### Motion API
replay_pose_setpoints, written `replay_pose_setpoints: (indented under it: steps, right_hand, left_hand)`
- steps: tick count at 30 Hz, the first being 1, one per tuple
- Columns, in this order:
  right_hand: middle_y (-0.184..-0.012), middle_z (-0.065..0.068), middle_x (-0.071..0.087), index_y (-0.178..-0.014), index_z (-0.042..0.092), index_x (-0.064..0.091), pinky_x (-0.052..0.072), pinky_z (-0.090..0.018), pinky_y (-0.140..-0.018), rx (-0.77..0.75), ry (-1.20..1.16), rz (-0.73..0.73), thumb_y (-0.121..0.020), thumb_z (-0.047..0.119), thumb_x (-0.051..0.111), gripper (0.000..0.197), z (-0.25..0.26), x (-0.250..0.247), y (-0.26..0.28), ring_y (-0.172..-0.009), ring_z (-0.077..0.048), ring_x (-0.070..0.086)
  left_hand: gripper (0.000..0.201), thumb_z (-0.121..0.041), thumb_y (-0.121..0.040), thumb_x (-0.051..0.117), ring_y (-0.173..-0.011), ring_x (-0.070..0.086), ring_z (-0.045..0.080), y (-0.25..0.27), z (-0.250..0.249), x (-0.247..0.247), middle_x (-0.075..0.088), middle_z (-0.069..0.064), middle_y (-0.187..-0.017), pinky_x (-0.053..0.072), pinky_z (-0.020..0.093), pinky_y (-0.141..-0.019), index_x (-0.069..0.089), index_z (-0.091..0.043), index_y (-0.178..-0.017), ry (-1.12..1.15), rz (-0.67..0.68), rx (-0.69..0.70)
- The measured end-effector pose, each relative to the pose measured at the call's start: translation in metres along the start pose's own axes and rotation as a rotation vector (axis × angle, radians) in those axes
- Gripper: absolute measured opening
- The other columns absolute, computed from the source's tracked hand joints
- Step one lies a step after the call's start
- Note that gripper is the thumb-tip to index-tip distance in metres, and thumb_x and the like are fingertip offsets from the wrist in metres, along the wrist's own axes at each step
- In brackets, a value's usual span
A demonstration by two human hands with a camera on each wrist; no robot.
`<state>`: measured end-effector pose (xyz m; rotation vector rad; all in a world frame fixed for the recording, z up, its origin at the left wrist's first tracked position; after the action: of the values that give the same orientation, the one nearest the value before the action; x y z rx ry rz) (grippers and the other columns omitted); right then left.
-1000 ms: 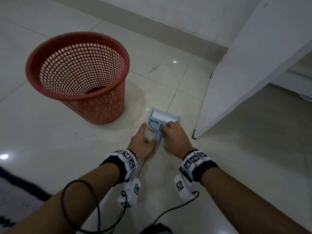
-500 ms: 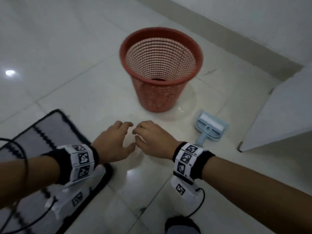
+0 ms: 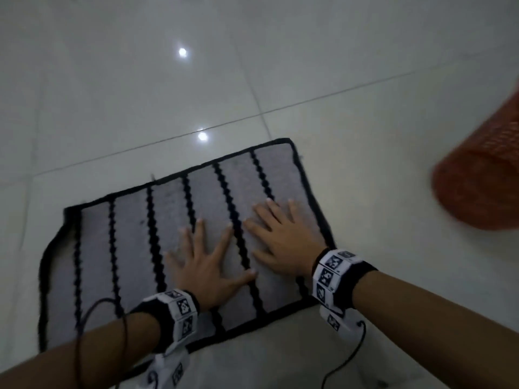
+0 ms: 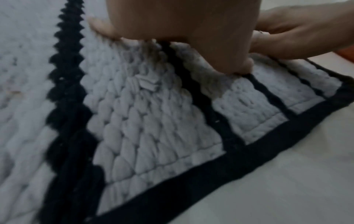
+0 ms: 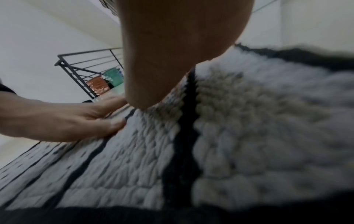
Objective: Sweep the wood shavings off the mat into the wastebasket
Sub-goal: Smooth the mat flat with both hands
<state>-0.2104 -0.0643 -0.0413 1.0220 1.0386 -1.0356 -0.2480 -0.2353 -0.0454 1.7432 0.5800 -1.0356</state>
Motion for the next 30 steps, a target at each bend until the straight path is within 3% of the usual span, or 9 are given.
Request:
replay_pose_setpoints:
  steps: [3,7,10,13,16,18,21,26,30]
  right_hand:
    - [-0.163,-0.013,0.01,-0.155,0.025,0.012,0.008,-0.07,-0.111,0.047,-0.027,-0.021,-0.094,0.06,0.026,0.072,0.018,0.016,-0.034,-0.148,-0.041,0.009]
    - [-0.163,-0.015,0.007,-0.155,0.022,0.015,0.007,-0.07,-0.111,0.086,-0.027,-0.048,-0.096,0.054,0.021,0.067,0.037,0.016,-0.082,-0.148,-0.042,0.006]
    - [-0.162,-0.015,0.012,-0.154,0.02,0.021,0.005,-0.072,-0.11,0.06,-0.02,-0.043,-0.097,0.048,0.019,0.064,0.053,0.013,-0.125,-0.148,-0.041,0.009]
    - [-0.16,-0.017,0.019,-0.152,0.014,0.027,0.007,-0.073,-0.11,-0.034,-0.016,-0.019,-0.097,0.042,0.017,0.063,0.073,0.013,-0.162,-0.147,-0.037,0.017]
    - [-0.162,-0.016,0.013,-0.154,0.02,0.019,0.007,-0.074,-0.108,-0.097,0.046,0.008,-0.096,0.046,0.016,0.064,0.087,0.009,-0.194,-0.148,-0.037,0.013]
    - [-0.163,-0.012,0.005,-0.155,0.029,0.009,0.004,-0.075,-0.107,-0.116,0.068,0.007,-0.095,0.055,0.017,0.066,0.095,0.006,-0.211,-0.149,-0.037,0.005]
    - [-0.164,-0.007,-0.005,-0.153,0.04,-0.001,0.003,-0.076,-0.106,-0.126,0.101,0.012,-0.089,0.07,0.023,0.075,0.102,0.008,-0.226,-0.15,-0.036,-0.001]
    - [-0.163,-0.003,-0.013,-0.15,0.046,-0.007,0.005,-0.075,-0.106,-0.12,0.122,0.03,-0.086,0.076,0.021,0.077,0.104,0.007,-0.228,-0.15,-0.034,-0.005]
    - [-0.164,-0.001,-0.011,-0.15,0.048,-0.006,0.006,-0.072,-0.109,-0.107,0.144,0.039,-0.086,0.075,0.021,0.074,0.107,0.003,-0.23,-0.15,-0.031,-0.002]
  left_hand:
    - [0.109,-0.104,-0.055,0.021,-0.14,-0.037,0.033,-0.005,0.012,0.003,-0.043,-0.002,-0.152,-0.013,0.073,-0.106,-0.028,-0.058,-0.14,0.009,-0.056,0.037]
    - [0.121,-0.105,-0.055,0.021,-0.145,-0.028,0.031,-0.017,0.024,0.0,-0.025,-0.002,-0.161,-0.018,0.073,-0.104,-0.011,-0.042,-0.153,0.088,-0.107,0.015]
    - [0.134,-0.105,-0.049,0.016,-0.142,-0.037,0.024,-0.036,0.035,-0.011,-0.034,-0.005,-0.157,-0.019,0.071,-0.105,-0.024,-0.028,-0.151,0.176,-0.11,-0.032]
    - [0.137,-0.094,-0.055,0.041,-0.138,-0.042,0.017,-0.053,0.052,-0.024,-0.041,-0.006,-0.154,-0.024,0.064,-0.107,-0.034,-0.026,-0.146,0.303,-0.095,-0.021]
    - [0.13,-0.072,-0.066,0.059,-0.141,-0.036,0.009,-0.065,0.081,-0.037,-0.032,-0.007,-0.158,-0.035,0.046,-0.106,-0.028,-0.024,-0.15,0.414,-0.127,0.008]
    - [0.118,-0.071,-0.07,0.05,-0.143,-0.03,0.006,-0.068,0.107,-0.045,-0.027,-0.009,-0.16,-0.031,0.043,-0.109,-0.02,-0.025,-0.154,0.381,-0.162,0.026]
    - [0.096,-0.071,-0.076,0.027,-0.145,-0.028,0.008,-0.065,0.151,-0.049,-0.027,-0.011,-0.16,-0.019,0.051,-0.115,-0.015,-0.033,-0.154,0.219,-0.185,0.045]
    - [0.079,-0.065,-0.095,0.029,-0.151,-0.007,0.017,-0.055,0.191,-0.046,-0.008,-0.005,-0.165,0.002,0.051,-0.121,0.003,-0.026,-0.158,0.071,-0.286,0.122]
    - [0.072,-0.057,-0.1,0.024,-0.151,-0.004,0.016,-0.057,0.2,-0.046,-0.002,-0.002,-0.165,0.007,0.046,-0.122,0.007,-0.018,-0.158,0.054,-0.324,0.123]
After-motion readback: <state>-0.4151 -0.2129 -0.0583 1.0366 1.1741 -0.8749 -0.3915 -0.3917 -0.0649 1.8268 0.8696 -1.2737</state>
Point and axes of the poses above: each hand's wrist, its own y-axis away from the middle knuckle, its own x-axis out of the palm, z = x × y, the point moved 6 cm from there along -y, towards the middle knuckle
